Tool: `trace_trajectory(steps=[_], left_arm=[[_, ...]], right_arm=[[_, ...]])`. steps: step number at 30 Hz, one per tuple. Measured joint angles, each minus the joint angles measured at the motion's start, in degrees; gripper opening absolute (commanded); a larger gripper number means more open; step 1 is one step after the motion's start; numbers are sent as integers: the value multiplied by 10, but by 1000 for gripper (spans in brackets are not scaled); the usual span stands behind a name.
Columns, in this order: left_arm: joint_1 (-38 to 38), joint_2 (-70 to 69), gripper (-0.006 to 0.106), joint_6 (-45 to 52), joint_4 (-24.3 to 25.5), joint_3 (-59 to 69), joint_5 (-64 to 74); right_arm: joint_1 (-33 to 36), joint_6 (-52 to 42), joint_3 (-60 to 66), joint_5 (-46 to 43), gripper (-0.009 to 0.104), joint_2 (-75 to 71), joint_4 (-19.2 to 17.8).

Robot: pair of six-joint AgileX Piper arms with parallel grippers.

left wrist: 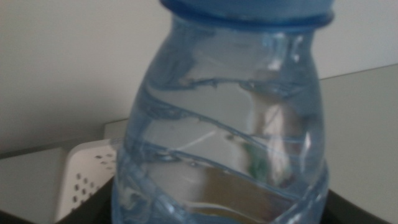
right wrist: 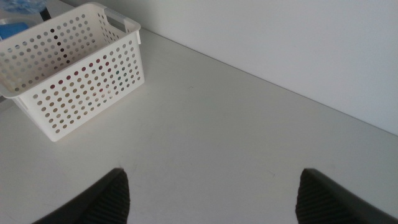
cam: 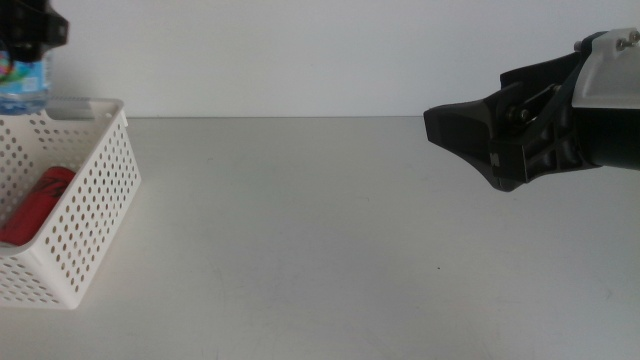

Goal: Use arms to grab the bottles and put them into the dustbin to the left of the table.

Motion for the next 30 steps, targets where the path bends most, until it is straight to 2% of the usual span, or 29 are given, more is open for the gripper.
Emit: trace_trajectory(steps=[3,7,12,25,30], left_arm=[[65,23,-1,93,-61,-52,76],[123,76,-1,136,-85,-106,163],[152,154,-1,144,-84,-132,209],[152,308,-1,146,-76,-133,262],[152,321,7,145,-54,-133,261]], right_arm=[[0,0,0,0,73,0,0],[0,0,0,0,73,0,0],[0,0,0,0,73,0,0],[0,0,0,0,73,0,0],[0,0,0,0,73,0,0]])
